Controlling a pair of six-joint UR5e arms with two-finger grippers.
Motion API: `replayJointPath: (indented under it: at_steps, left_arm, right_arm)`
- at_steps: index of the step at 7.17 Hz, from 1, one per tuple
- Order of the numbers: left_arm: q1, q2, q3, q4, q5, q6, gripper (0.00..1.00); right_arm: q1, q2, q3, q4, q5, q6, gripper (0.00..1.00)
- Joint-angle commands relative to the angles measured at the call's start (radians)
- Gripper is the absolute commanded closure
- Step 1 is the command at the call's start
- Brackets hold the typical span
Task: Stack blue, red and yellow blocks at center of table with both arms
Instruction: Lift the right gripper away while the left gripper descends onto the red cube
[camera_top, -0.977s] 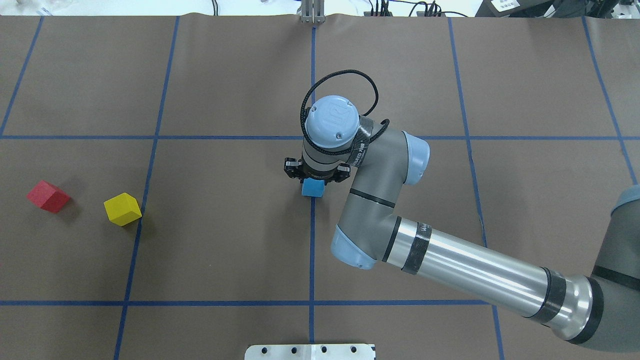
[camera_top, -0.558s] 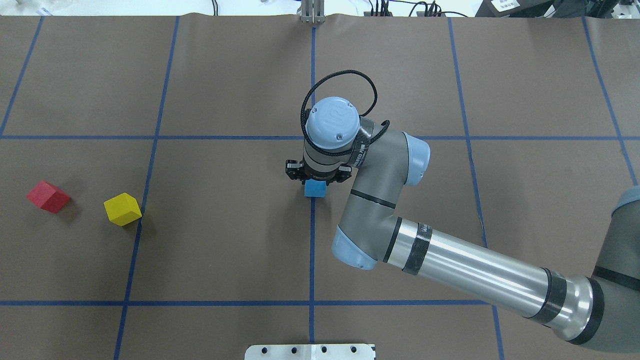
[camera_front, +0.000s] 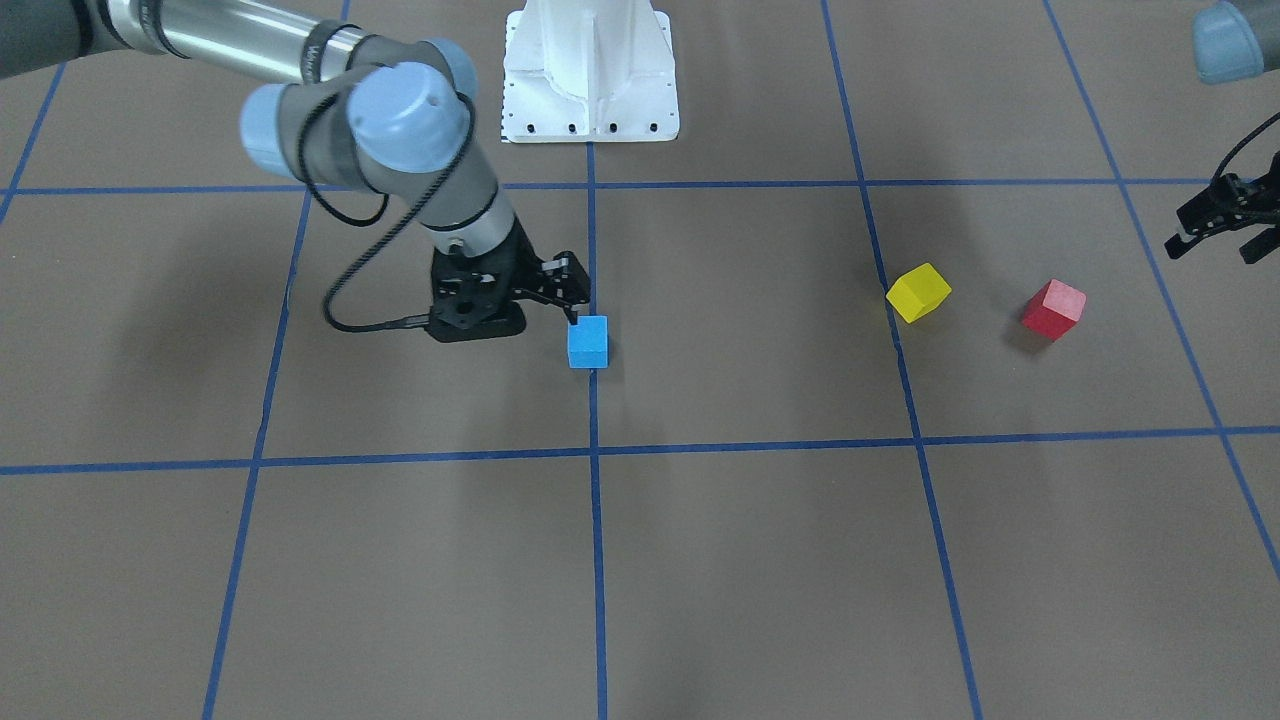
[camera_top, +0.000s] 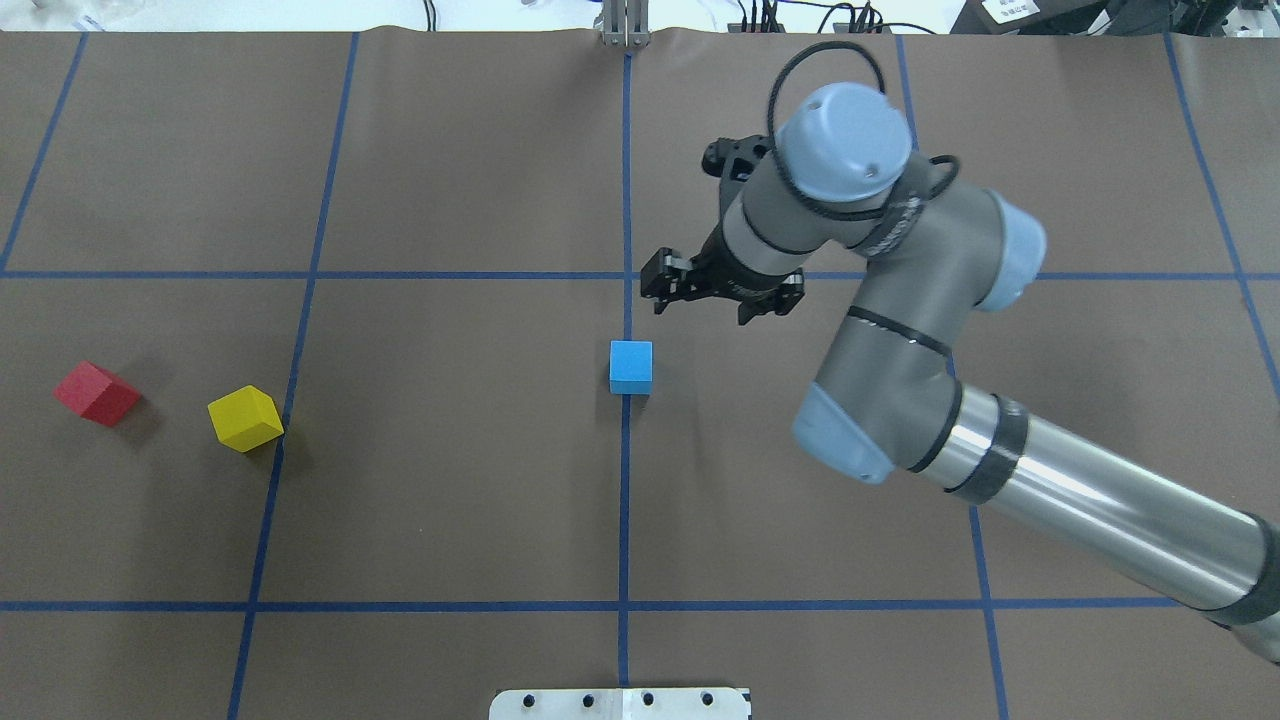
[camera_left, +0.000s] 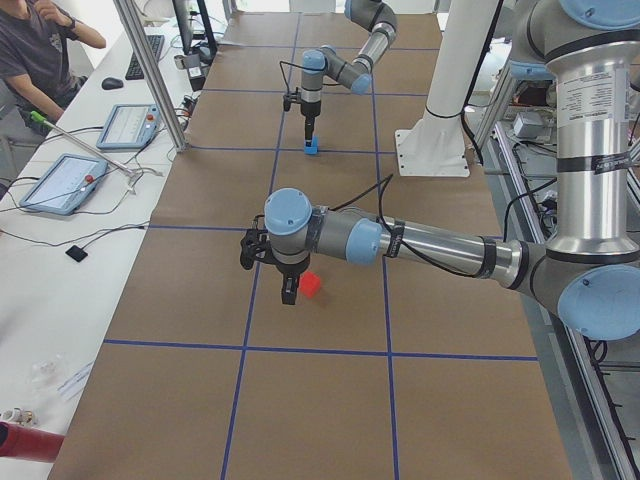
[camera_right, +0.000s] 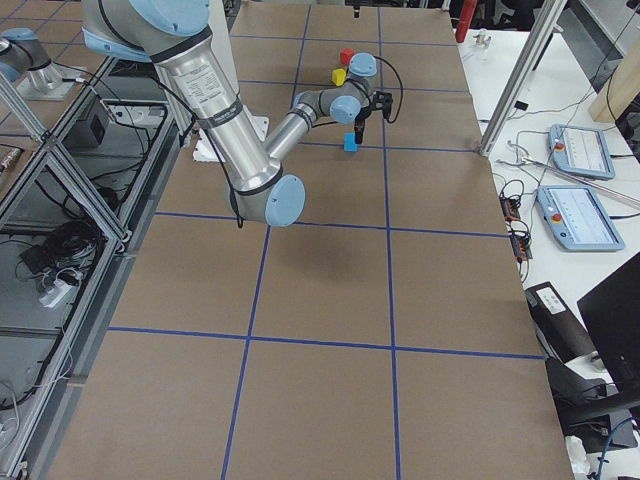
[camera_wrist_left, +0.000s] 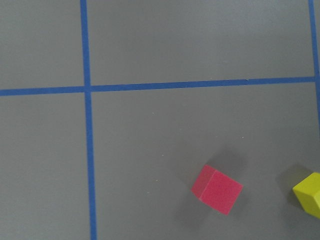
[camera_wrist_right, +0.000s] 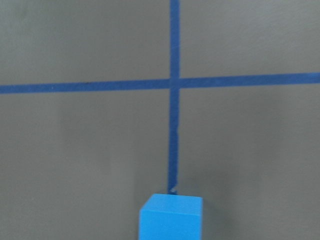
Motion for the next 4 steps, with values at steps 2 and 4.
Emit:
replayJointPath:
  at_steps: [2, 4]
  left_arm:
    - [0.188, 0.028, 0.051, -0.197, 0.161, -0.07, 0.01]
    - [0.198, 0.022, 0.082, -0.249, 0.169, 0.211, 0.0]
  right_arm:
    - [0.121, -0.257, 0.169, 0.004, 0.074, -0.168, 0.0]
    - [0.129, -0.279, 0.167, 0.005, 0.074, -0.179, 0.0]
